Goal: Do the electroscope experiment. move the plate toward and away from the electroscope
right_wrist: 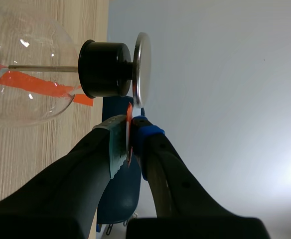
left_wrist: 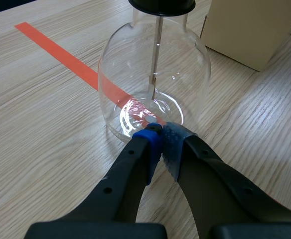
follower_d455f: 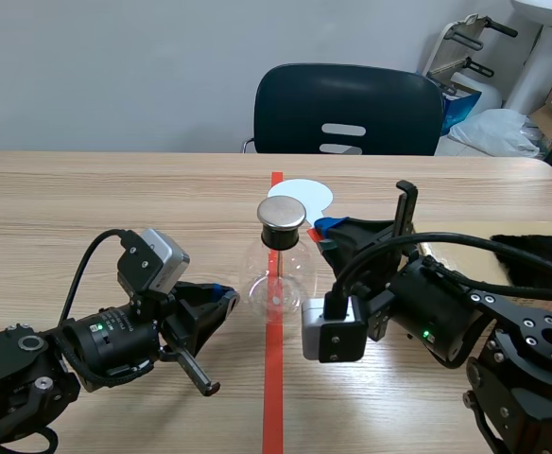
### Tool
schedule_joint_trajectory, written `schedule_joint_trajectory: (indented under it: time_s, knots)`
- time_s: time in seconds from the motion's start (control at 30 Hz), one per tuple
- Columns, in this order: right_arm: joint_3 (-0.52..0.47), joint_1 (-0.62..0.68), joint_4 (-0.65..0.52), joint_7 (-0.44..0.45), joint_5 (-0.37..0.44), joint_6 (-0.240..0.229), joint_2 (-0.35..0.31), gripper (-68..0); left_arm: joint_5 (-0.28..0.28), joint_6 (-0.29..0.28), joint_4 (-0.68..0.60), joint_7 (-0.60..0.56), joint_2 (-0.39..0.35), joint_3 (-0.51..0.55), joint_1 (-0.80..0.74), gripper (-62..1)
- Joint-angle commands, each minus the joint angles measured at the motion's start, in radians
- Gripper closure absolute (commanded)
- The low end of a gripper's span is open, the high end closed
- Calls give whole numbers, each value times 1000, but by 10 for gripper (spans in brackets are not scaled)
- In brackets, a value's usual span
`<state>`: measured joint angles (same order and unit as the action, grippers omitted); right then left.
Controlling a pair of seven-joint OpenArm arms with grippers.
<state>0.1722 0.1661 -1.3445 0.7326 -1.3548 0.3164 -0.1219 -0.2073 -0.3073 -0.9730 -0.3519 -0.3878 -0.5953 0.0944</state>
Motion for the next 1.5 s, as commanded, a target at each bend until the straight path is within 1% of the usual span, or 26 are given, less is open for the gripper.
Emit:
schedule_joint_trajectory:
  time_s: [0.0, 0.17, 0.3, 0.73, 0.9, 1.03, 1.1, 1.2, 1.47]
  knots:
    - [-1, -17, -4, -3, 8, 7, 0, -7, -6, 0, -29, -18, 5, 1, 2, -36]
    - [-1, -16, -4, -16, 8, 7, -1, -7, -6, 0, -29, -18, 5, 1, 2, -36]
    - [-1, -16, -4, -43, 8, 7, -1, -7, -6, 0, -29, -18, 5, 1, 2, -36]
    - [-1, -16, -4, -229, 8, 13, -3, -7, -6, 0, -29, -18, 5, 1, 2, -36]
    - [-4, -16, -5, -276, 9, 47, -3, -7, -6, 0, -29, -18, 5, 1, 2, -36]
    - [-4, -16, -5, -279, 17, 109, -3, -7, -6, 0, -29, -18, 5, 1, 2, -36]
    - [-4, -16, -5, -278, 19, 130, -3, -7, -6, 0, -29, -18, 5, 1, 2, -36]
    - [-4, -16, -5, -278, 19, 140, -3, -7, -6, 0, -29, -18, 5, 1, 2, -36]
    - [-4, -16, -5, -278, 19, 140, -3, -7, -6, 0, -29, -18, 5, 1, 2, -36]
